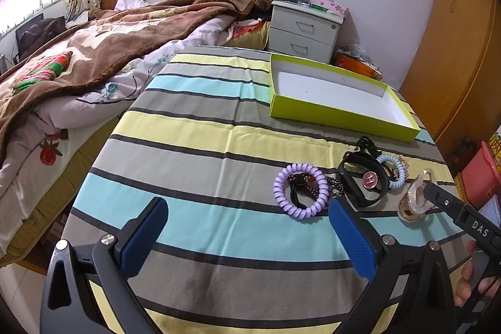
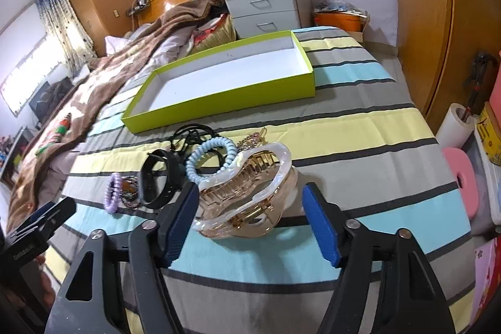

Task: Organize jewelry
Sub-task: 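Lower the right gripper onto the clear claw hair clip and close it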

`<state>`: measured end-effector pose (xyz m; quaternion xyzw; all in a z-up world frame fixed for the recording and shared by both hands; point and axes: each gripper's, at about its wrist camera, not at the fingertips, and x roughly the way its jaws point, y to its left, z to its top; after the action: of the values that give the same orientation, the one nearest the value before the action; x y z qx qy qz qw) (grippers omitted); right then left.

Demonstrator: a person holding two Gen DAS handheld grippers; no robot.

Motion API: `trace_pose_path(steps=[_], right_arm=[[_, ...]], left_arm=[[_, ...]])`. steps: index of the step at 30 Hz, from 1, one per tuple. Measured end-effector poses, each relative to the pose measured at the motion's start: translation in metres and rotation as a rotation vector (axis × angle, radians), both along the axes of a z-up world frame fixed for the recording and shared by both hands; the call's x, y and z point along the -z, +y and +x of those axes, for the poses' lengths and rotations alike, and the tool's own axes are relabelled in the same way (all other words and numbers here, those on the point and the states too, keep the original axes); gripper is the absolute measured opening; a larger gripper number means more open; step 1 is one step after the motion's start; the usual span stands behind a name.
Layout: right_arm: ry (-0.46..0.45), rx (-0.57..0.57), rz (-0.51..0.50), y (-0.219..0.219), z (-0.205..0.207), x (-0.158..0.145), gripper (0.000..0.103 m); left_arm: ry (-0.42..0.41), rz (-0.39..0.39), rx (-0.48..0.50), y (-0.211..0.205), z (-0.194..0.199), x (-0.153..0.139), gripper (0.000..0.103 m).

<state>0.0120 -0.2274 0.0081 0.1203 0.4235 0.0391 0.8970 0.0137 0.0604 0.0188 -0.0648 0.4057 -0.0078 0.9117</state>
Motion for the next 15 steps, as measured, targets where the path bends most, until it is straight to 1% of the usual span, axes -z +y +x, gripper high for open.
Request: trace_pose_path(steps=[1, 3, 8, 10, 12, 15], right_arm=[[0.009, 0.006, -0.001, 0.000, 0.002, 0.002, 0.059], [0.027, 0.014, 0.001, -0.001, 0.004, 0.005, 0.049], [0.035, 0.008, -0.003, 0.000, 0.007, 0.007, 0.046], [0.036, 0.010, -0.004, 0.000, 0.008, 0.006, 0.042], [0.031, 0.014, -0.009, -0.001, 0.008, 0.004, 0.026], [0.033, 0.018, -0.029, -0.003, 0.007, 0.001, 0.016]], left_arm=[[0.002, -0.001, 0.002, 0.000, 0.000, 0.001, 0.103], [0.009, -0.002, 0.009, -0.001, 0.002, 0.003, 0.103], [0.028, -0.010, 0.013, -0.001, 0.005, 0.008, 0.103], [0.034, -0.013, 0.014, -0.001, 0.006, 0.009, 0.103], [0.041, -0.022, 0.012, 0.000, 0.007, 0.010, 0.103], [0.059, -0.037, -0.002, 0.003, 0.010, 0.012, 0.103]])
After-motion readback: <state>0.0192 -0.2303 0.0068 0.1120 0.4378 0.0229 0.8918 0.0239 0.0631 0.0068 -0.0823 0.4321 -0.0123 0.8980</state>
